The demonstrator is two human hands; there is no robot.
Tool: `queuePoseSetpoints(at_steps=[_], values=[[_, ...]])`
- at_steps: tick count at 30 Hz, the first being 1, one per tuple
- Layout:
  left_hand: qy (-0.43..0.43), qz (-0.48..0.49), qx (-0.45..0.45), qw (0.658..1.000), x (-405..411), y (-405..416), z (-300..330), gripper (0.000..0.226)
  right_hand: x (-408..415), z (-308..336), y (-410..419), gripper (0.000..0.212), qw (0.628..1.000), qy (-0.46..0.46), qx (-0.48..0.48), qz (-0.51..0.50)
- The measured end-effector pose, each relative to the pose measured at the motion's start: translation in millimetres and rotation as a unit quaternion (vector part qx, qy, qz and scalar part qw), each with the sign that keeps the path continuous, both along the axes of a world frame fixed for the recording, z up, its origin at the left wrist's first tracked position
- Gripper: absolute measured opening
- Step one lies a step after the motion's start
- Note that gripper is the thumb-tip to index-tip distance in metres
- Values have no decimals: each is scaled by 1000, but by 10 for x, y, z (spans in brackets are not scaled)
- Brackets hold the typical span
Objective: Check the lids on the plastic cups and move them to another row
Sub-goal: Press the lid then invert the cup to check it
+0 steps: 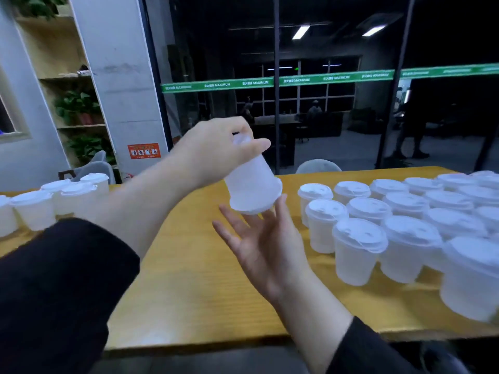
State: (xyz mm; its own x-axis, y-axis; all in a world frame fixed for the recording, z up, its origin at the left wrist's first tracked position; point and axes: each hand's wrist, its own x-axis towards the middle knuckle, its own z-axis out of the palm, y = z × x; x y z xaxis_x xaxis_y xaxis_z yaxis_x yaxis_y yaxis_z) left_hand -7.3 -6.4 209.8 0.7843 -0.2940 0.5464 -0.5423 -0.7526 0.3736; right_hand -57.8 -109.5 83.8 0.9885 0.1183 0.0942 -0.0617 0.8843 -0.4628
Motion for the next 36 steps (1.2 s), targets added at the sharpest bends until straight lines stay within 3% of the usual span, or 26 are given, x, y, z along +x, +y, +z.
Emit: queuePoseSetpoints(at_steps=[2,4,10,18,23,25,29,33,36], values=[[9,2,122,992,-188,-188,161,38,-212,-59,-31,54,998,8,58,21],[13,5,189,982,-316,-346,192,42,-392,-103,-80,56,995,15,96,34],[20,7,211,977,-618,-548,126,45,-770,-153,-261,59,991,33,119,48],[25,-8,36,999,-687,-389,-138,38,-805,-50,-467,59,998,50,35,10],[60,-97,-176,978,-796,-309,-804,39,-881,58,-776,48,985,27,-126,-111],[120,-148,-229,955,-889,-358,-1079,43,-950,83,-956,43,963,8,-214,-166],[196,-205,-237,929,-1087,-699,-1430,60,-1131,96,-1314,71,871,-31,-411,-268],[228,-215,-237,920,-1297,-1170,-1534,29,-1347,-18,-1697,76,785,-22,-524,-330],[288,-214,-267,895,-1414,-1431,-1610,33,-1437,-168,-1972,73,725,-7,-598,-342]])
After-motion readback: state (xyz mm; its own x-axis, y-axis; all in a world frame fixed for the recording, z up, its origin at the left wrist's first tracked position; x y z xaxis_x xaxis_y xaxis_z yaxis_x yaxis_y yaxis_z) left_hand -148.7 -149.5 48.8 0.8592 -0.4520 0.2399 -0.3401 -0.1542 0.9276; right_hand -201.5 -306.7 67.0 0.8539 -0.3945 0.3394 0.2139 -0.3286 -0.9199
